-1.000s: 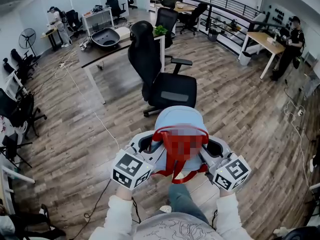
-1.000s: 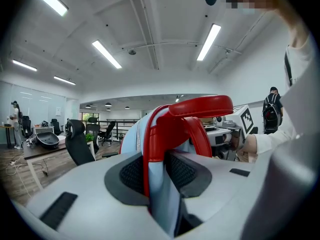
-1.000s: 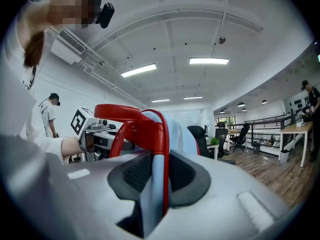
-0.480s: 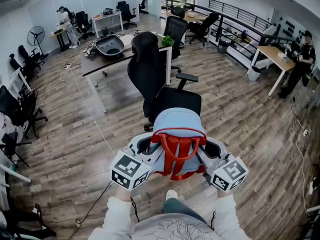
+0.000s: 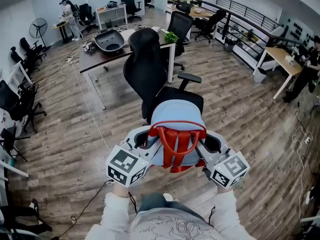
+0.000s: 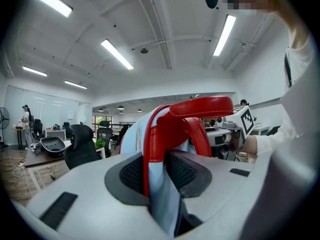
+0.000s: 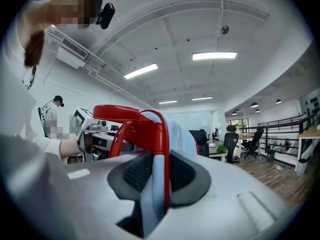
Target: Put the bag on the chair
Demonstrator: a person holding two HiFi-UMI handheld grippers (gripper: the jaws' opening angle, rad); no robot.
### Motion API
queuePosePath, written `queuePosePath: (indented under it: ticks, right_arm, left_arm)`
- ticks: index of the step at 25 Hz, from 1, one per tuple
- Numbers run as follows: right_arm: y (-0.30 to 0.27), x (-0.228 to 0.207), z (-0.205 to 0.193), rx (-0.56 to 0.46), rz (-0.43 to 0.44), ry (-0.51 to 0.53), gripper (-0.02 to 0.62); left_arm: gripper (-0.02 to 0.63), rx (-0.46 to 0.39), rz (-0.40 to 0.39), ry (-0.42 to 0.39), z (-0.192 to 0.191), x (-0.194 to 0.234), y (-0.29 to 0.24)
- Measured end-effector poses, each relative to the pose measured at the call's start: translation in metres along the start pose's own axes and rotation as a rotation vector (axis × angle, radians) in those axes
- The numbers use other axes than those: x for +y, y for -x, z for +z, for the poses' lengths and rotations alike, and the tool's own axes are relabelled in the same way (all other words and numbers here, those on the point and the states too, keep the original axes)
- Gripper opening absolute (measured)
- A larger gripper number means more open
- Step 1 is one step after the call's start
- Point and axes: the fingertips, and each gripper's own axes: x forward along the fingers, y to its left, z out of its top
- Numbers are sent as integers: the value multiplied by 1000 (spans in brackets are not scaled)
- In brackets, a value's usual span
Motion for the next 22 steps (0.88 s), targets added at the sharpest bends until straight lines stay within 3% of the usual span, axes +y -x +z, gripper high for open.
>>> queuePosePath:
  ticks: [10, 22]
  right_arm:
    - [-45, -60, -19, 20, -9, -36, 88]
    - [-139, -170, -25, 33, -67, -51, 89]
  left_arm:
    - [110, 36, -13, 13, -9, 47, -62]
    - [110, 41, -71, 17, 0, 148, -172]
